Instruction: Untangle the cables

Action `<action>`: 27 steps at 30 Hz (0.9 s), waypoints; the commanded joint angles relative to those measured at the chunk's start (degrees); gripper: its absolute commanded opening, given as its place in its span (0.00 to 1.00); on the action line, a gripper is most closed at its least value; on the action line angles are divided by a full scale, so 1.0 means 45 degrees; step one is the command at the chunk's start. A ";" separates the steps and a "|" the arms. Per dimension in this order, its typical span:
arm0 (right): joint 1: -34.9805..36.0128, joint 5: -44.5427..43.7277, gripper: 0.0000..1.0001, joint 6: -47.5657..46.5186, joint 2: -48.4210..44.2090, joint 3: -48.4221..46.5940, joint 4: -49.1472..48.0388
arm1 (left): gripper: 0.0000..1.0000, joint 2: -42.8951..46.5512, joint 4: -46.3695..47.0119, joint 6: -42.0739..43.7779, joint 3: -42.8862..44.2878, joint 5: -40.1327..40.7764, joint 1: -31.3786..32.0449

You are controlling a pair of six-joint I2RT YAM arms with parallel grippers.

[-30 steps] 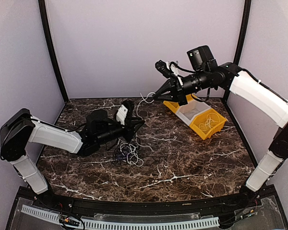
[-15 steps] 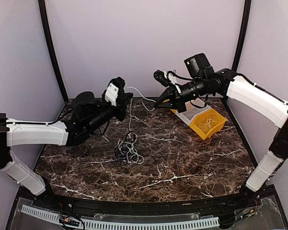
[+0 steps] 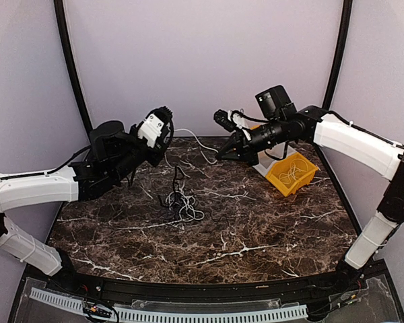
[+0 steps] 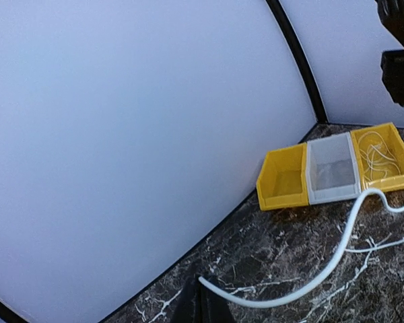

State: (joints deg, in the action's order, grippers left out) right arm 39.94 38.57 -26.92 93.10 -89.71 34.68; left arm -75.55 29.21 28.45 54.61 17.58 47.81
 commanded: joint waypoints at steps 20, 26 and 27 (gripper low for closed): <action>0.0088 -0.0530 0.00 0.0580 0.0254 0.0721 -0.1194 | 0.00 0.1366 -0.4341 -0.4268 -0.0233 0.1997 0.0005; 0.0108 -0.0434 0.02 0.0628 0.0508 0.0755 -0.0999 | 0.00 0.1064 -0.2429 -0.2888 0.0684 0.2408 0.1208; 0.0108 -0.0427 0.03 0.0639 0.0489 0.0812 -0.1067 | 0.00 0.0928 -0.1804 -0.2486 0.0417 0.3169 0.0995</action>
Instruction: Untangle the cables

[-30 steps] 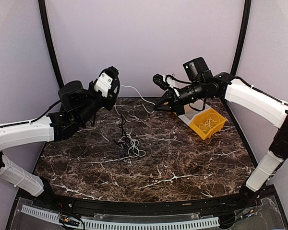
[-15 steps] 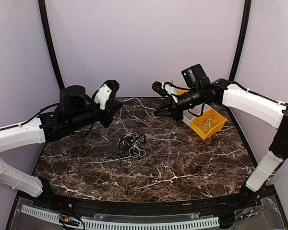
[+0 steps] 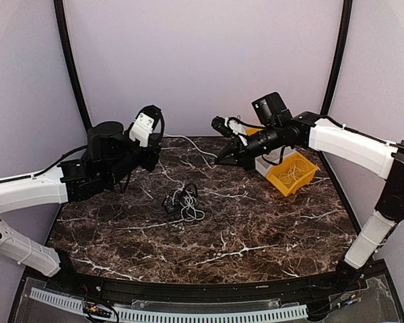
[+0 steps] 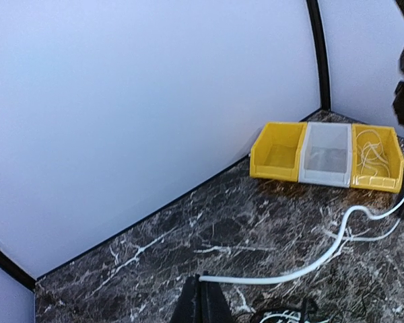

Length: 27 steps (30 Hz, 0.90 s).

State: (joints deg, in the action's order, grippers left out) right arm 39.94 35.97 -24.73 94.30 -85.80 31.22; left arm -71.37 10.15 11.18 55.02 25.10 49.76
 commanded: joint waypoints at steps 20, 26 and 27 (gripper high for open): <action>0.0113 0.0181 0.48 -0.0271 0.0558 -0.1324 -0.0076 | 0.00 0.0536 0.2222 0.2699 0.2626 -0.2665 0.0242; 0.0150 0.0682 0.70 0.0393 0.2059 0.0214 -0.3042 | 0.00 0.0970 0.2376 0.1964 0.1650 -0.2579 0.0236; 0.0206 0.0685 0.72 0.0363 0.2277 0.0377 -0.3448 | 0.00 0.1062 0.2472 0.1879 0.1479 -0.2431 0.0233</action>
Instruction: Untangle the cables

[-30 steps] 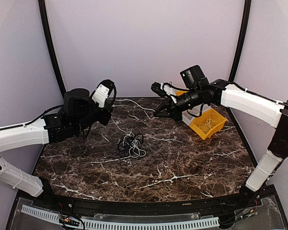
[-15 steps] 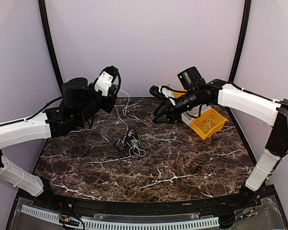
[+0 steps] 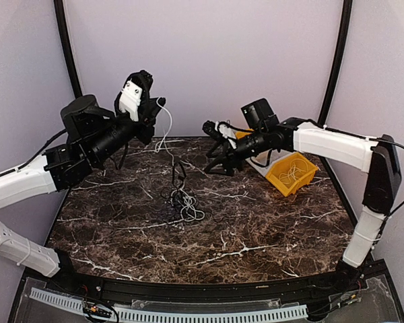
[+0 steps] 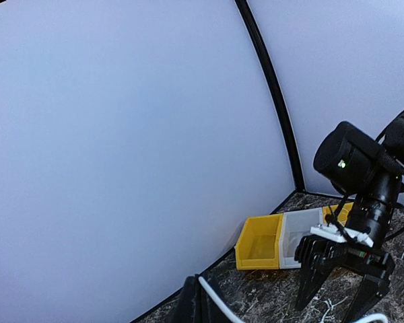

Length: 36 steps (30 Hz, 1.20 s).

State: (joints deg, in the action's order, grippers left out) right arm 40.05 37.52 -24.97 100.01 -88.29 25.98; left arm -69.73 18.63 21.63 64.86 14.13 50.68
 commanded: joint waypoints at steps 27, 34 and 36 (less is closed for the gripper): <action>0.1156 0.1345 0.00 0.2214 0.4838 0.0349 -0.4403 | 0.00 0.2696 0.0741 0.0982 -0.1361 0.3490 0.0028; 0.1160 0.1050 0.15 0.1711 0.4012 0.1196 -0.3728 | 0.00 0.2830 0.1501 0.1764 -0.1096 0.3164 0.0008; 0.1158 0.0819 0.34 0.1245 0.3466 0.0987 -0.2937 | 0.00 0.2685 0.1037 0.1015 -0.1379 0.2511 0.0008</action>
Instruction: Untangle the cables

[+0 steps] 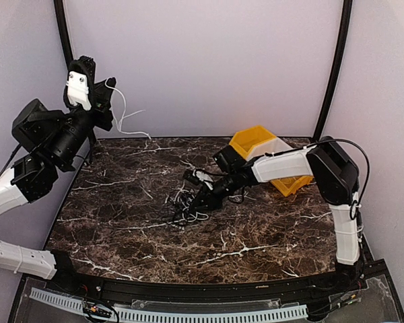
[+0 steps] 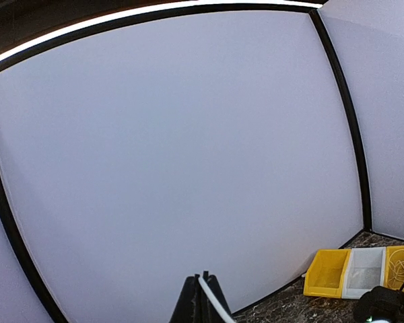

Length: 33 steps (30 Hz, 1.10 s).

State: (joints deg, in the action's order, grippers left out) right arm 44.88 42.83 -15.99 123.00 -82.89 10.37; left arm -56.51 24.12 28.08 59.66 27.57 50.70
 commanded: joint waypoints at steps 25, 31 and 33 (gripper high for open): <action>0.0093 -0.0401 0.54 -0.0885 -0.5904 -0.3866 0.5213 | 0.00 -0.2881 -0.1927 -0.2909 -0.1840 -0.3341 0.0003; 0.0719 -0.1043 0.55 -0.0568 -0.5456 -0.4401 0.5093 | 0.00 -0.3776 -0.1719 -0.3589 -0.1623 -0.2281 0.0003; 0.0911 -0.1501 0.54 -0.0443 -0.5307 -0.4452 0.4954 | 0.00 -0.3993 -0.1648 -0.4038 -0.1500 -0.1816 0.0003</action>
State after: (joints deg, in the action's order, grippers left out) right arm 46.96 39.46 -20.10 97.65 -100.86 33.45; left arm -73.56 14.92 13.93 50.63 14.39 50.70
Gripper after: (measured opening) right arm 0.548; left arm 0.012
